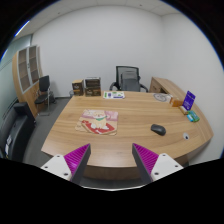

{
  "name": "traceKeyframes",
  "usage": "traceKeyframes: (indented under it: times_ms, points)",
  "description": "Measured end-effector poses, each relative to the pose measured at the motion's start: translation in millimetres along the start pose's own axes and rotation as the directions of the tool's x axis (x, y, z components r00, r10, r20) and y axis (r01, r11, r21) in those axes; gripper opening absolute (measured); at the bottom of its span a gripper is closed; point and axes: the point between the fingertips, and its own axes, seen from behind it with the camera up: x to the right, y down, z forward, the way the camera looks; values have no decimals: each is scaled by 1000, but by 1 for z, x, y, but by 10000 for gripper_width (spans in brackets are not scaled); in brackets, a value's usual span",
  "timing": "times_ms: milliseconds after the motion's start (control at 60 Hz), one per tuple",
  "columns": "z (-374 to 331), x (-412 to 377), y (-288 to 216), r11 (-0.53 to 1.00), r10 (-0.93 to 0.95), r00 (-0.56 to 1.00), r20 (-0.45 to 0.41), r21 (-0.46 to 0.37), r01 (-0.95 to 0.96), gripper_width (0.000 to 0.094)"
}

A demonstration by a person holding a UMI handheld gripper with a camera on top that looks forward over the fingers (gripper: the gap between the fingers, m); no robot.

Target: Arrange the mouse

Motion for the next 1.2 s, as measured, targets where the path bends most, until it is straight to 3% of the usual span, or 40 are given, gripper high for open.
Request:
traceKeyframes:
  times_ms: [550, 800, 1200]
  points:
    - [30, 214, 51, 999, 30, 986, -163, -22, -34, 867]
    - [73, 267, 61, 999, 18, 992, -128, -25, -21, 866]
    - [197, 306, 51, 999, -10, 998, -62, -35, 8, 868]
